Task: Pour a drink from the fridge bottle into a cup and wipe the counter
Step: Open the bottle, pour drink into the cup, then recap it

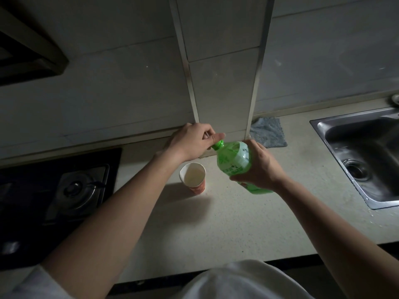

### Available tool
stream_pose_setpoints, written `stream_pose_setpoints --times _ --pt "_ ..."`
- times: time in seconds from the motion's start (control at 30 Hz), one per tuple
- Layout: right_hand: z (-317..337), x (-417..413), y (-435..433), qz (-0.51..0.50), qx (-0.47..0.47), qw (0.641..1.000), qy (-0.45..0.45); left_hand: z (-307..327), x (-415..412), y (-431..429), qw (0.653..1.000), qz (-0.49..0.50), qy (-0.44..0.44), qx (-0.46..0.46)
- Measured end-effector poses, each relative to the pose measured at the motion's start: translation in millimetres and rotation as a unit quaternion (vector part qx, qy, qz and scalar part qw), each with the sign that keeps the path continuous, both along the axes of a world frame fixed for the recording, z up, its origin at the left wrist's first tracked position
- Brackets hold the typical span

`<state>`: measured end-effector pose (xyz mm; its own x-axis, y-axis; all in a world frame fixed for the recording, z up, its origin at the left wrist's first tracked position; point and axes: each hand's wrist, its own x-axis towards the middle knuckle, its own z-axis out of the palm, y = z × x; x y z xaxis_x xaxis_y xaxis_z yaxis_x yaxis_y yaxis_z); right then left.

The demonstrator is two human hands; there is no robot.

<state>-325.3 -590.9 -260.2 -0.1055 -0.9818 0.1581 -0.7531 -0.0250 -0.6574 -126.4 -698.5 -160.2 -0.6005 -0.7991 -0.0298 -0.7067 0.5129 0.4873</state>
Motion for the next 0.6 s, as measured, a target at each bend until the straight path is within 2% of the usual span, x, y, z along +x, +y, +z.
stream_pose_setpoints --times 0.17,0.4,0.5,0.6 --pt "1 0 -2 -0.002 0.003 1.0 0.022 -3 0 2 1.0 -0.009 0.017 0.017" --pt "5 -4 -2 -0.007 0.005 1.0 0.029 -3 2 2 0.996 -0.082 0.032 0.034" --pt "8 -3 -2 -0.008 0.001 0.999 0.032 -3 -1 4 0.998 -0.05 0.021 0.033" --pt "11 -1 -1 -0.009 -0.008 0.997 0.079 -4 -3 4 0.999 -0.013 -0.012 0.031"
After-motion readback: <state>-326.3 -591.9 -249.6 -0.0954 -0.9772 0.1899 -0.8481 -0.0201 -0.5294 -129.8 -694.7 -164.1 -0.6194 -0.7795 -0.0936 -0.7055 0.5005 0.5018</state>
